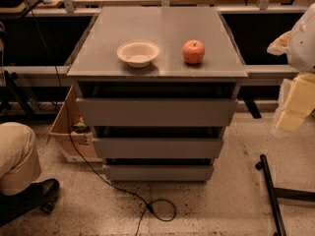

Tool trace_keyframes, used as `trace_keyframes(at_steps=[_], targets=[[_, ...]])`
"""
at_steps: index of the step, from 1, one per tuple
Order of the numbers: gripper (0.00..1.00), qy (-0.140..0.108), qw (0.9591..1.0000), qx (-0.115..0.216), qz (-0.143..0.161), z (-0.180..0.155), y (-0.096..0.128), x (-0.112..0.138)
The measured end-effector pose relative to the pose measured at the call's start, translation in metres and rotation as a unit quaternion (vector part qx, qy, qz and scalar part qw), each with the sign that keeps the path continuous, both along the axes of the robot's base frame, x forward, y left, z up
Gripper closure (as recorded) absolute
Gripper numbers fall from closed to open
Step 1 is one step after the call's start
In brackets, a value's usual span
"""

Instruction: Open middle drawer

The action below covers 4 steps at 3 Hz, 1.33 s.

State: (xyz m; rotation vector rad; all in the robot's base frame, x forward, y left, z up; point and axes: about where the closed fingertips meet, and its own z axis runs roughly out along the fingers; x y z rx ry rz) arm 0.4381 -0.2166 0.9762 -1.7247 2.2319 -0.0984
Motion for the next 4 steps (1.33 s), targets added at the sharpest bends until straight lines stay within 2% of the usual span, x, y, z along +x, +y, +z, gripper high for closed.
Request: trace_keyframes(at_steps=[1, 2, 4], targets=[[0.00, 0.000, 1.0000, 0.000, 0.000, 0.000, 0.000, 0.000], [0.00, -0.001, 0.9999, 0.010, 0.008, -0.024, 0.006, 0.007], [0.00, 0.005, 0.9968, 0.058, 0.054, -0.127, 0.036, 0.025]])
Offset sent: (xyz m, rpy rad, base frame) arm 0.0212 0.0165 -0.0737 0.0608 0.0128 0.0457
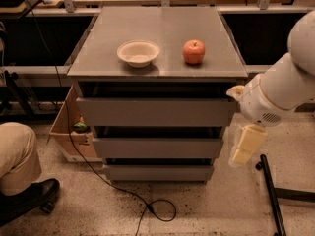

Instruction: Open middle drawer

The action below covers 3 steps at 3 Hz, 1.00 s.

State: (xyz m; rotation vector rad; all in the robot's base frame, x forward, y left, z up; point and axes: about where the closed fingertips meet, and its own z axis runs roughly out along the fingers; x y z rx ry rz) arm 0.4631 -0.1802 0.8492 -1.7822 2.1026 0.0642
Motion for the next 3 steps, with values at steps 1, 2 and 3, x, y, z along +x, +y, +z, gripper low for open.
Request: trace_keyframes(at_steps=[1, 2, 3], targets=[[0.00, 0.018, 0.9994, 0.019, 0.023, -0.059, 0.015, 0.003], [0.00, 0.053, 0.9973, 0.031, 0.041, -0.123, 0.030, 0.001], [0.00, 0.053, 0.9973, 0.031, 0.041, -0.123, 0.030, 0.001]])
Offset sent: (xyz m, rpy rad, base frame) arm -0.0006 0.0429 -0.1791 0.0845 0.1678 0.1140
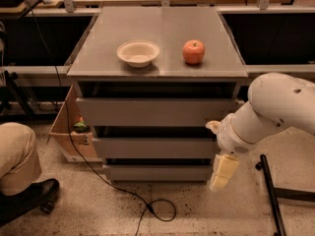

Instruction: Open middle drawer

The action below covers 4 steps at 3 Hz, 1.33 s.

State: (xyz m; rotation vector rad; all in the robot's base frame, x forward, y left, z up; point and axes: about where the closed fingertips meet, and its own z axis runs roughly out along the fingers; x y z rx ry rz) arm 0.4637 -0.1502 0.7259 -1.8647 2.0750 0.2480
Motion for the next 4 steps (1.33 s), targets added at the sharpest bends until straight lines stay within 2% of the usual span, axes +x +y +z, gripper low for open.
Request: trace_keyframes(at_steps=[1, 2, 3, 4], targets=[[0.00, 0.005, 0.9998, 0.020, -0.003, -0.026, 0.007, -0.002], [0.00, 0.005, 0.9994, 0.035, 0.003, -0.070, 0.023, 0.005], [0.00, -0.007, 0.9993, 0.036, 0.009, -0.110, 0.041, 0.022], [0.00, -0.029, 0.9988, 0.033, 0.024, -0.141, 0.061, 0.046]])
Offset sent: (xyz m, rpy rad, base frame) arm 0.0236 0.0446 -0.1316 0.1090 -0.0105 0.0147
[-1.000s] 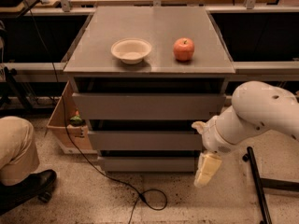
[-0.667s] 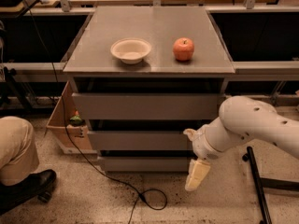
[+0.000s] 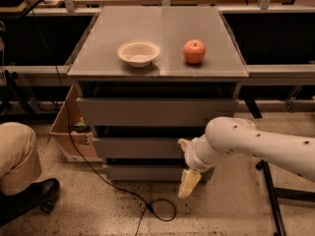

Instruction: Open middle drawer

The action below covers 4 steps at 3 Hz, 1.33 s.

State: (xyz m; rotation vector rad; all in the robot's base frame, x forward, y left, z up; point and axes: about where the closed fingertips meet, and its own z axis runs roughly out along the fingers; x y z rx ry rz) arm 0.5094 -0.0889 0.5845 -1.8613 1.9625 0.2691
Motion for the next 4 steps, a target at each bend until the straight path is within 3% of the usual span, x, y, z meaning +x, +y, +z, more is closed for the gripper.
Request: trace_keyframes(at_steps=[1, 3, 4], targets=[[0.00, -0.025, 0.9996, -0.001, 0.011, -0.033, 0.020, 0.033], [0.00, -0.018, 0.9998, 0.000, 0.010, -0.046, 0.021, 0.032], [0.00, -0.013, 0.9999, 0.007, 0.003, -0.071, 0.019, 0.050]])
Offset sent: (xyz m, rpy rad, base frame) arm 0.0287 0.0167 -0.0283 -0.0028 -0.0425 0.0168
